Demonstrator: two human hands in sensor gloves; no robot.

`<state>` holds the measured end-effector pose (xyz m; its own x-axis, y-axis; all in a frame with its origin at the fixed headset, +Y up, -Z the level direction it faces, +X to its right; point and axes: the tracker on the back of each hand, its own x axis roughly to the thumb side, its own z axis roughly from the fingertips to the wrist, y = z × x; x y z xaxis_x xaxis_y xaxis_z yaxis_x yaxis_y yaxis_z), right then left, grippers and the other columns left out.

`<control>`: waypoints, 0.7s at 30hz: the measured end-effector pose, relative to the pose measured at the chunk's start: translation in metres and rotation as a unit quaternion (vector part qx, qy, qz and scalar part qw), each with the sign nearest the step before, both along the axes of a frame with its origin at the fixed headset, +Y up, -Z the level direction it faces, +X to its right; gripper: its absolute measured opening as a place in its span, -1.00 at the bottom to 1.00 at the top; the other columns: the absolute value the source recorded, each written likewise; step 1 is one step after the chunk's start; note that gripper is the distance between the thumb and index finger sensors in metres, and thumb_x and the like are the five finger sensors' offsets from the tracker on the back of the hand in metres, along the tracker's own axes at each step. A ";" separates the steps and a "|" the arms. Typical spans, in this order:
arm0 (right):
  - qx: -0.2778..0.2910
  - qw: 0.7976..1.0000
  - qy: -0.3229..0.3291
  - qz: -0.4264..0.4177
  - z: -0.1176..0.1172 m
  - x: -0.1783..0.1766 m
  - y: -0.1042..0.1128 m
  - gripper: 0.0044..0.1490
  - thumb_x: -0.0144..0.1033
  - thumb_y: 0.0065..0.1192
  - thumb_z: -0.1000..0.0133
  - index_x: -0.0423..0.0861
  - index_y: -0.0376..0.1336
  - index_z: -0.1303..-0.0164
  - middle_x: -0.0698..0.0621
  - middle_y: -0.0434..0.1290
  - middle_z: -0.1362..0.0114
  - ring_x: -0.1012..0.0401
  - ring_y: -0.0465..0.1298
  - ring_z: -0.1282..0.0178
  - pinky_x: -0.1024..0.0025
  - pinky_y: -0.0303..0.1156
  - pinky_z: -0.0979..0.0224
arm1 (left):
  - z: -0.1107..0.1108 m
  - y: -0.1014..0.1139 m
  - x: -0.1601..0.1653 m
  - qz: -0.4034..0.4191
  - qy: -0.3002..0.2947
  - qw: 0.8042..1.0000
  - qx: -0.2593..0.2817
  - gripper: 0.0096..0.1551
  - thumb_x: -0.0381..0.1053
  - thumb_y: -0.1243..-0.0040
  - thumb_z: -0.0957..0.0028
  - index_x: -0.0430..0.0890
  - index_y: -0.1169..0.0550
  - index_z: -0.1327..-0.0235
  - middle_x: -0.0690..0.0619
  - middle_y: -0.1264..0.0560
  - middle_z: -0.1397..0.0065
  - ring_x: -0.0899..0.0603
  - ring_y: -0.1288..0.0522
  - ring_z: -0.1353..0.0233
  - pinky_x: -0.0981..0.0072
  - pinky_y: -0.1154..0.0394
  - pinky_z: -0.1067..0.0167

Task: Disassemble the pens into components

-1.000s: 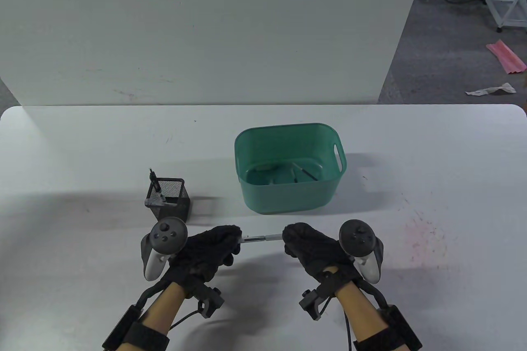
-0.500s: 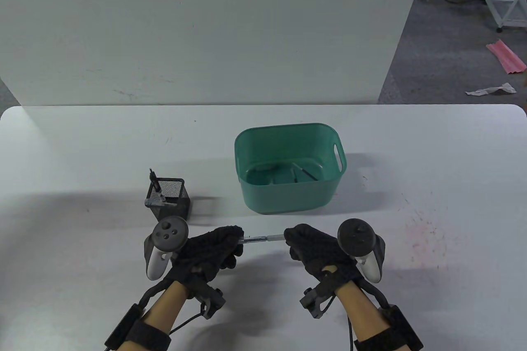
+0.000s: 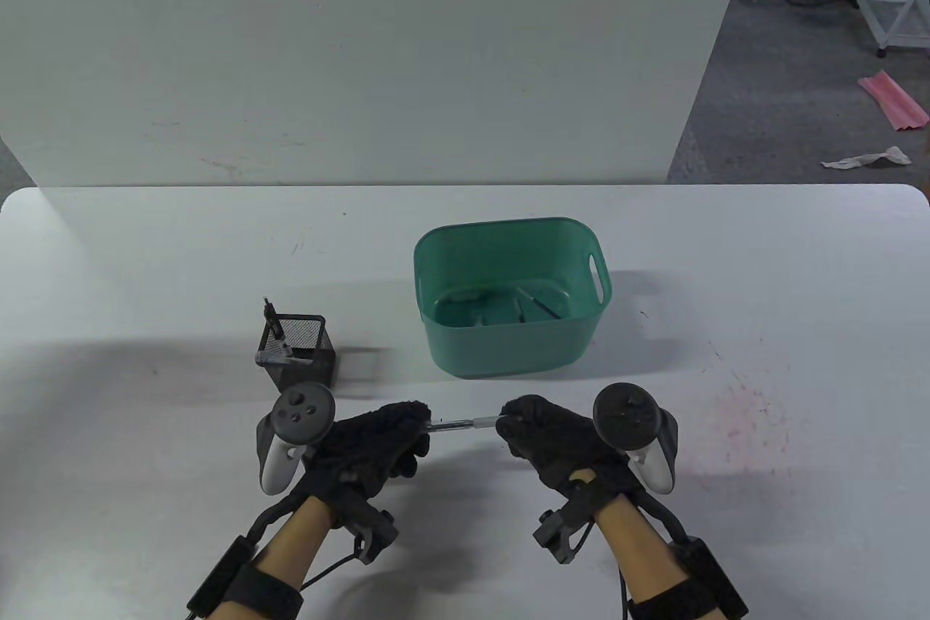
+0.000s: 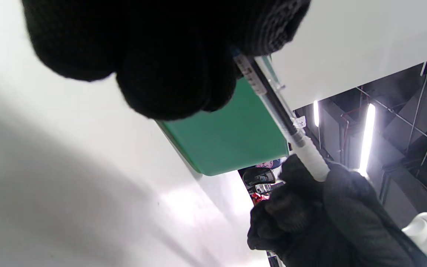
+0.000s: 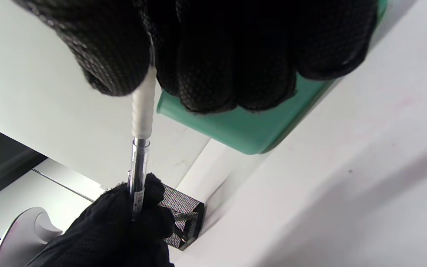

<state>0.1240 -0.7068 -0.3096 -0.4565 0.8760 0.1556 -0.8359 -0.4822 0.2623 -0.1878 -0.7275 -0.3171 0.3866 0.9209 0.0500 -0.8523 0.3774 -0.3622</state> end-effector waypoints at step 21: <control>-0.027 0.999 -0.033 -0.007 -0.002 0.006 -0.008 -0.33 0.14 0.08 -0.28 -0.20 0.40 -0.20 -0.12 0.60 -0.01 -0.09 0.56 -0.09 -0.09 0.49 -0.15 | -0.001 0.000 0.000 0.005 0.003 1.000 -0.007 -0.52 0.04 -0.14 -0.13 0.00 -0.56 -0.30 -0.07 -0.72 -0.12 -0.02 -0.78 0.16 -0.04 -0.68 0.04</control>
<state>0.1304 -0.7148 -0.3120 -0.4523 0.8884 0.0783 -0.8584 -0.4575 0.2321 -0.1874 -0.7277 -0.3179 0.3773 0.9254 0.0346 -0.8587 0.3635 -0.3613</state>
